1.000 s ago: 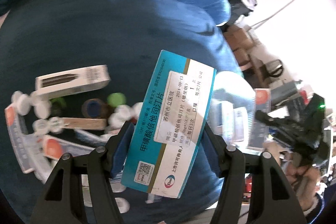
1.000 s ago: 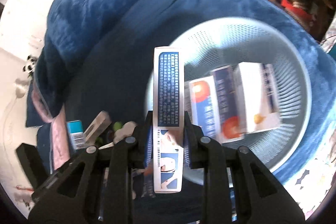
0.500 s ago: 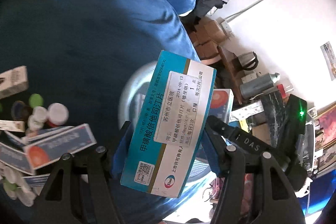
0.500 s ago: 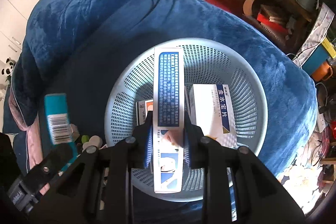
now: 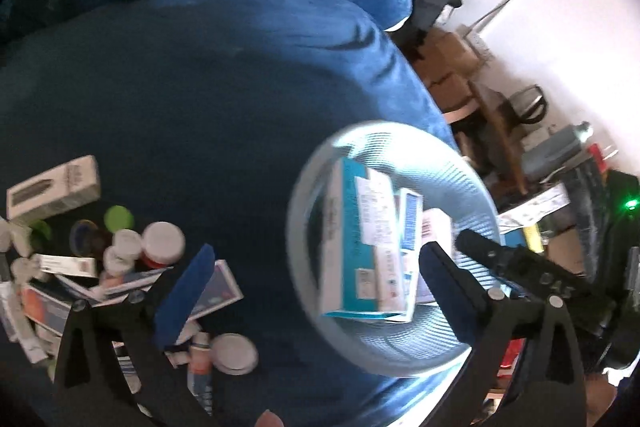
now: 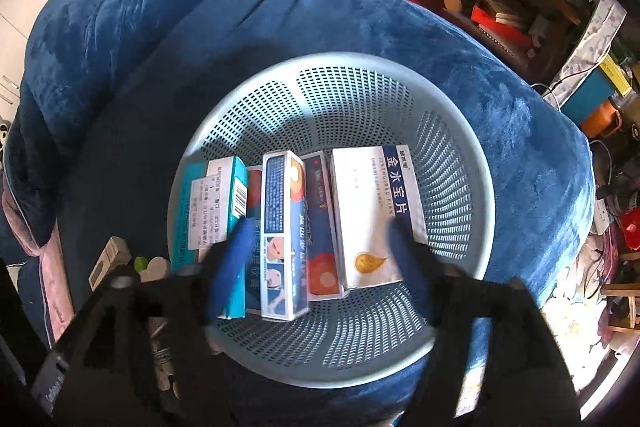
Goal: Organize objects
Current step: 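Carry both boxes to the basket and open both grippers to drop them, then withdraw both open grippers from the basket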
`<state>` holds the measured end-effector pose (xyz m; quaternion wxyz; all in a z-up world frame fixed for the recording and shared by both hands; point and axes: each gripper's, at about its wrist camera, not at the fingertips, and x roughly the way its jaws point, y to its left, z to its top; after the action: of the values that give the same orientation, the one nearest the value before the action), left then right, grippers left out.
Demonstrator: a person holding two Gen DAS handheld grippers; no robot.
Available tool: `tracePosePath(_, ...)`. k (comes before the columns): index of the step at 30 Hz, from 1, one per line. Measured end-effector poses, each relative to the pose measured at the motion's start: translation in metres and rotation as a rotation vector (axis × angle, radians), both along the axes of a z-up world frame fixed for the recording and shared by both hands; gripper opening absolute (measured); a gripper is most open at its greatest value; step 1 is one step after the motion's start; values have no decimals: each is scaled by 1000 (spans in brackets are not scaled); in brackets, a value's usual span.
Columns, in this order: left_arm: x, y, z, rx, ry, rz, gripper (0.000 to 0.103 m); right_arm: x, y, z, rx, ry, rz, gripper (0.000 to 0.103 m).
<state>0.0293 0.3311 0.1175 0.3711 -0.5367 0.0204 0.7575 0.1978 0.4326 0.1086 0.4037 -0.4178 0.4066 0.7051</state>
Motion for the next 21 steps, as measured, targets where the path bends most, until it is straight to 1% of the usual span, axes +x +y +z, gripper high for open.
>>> tracePosePath(2, -1, -4, -3, -13, 3, 3, 102, -3, -2, 0, 2, -10, 9, 84)
tracePosePath(7, -6, -16, -6, -22, -7, 22, 102, -11, -6, -1, 2, -31, 40, 85)
tracePosePath(15, -16, -33, -8, -45, -7, 53, 102, -42, -23, -10, -18, -68, 165, 86)
tracePosePath(18, -22, -44, -11, -59, -7, 69, 102, -56, -28, -25, -48, -146, 217, 87)
tracePosePath(19, -24, -48, -12, -64, -8, 75, 102, -60, -30, -29, -38, -201, 231, 90)
tracePosePath(20, -25, -51, -13, -68, -9, 80, 102, -61, -30, -31, -6, -260, 229, 92)
tracePosePath(21, -27, -54, -15, -71, -11, 87, 102, -61, -30, -28, 39, -311, 215, 92)
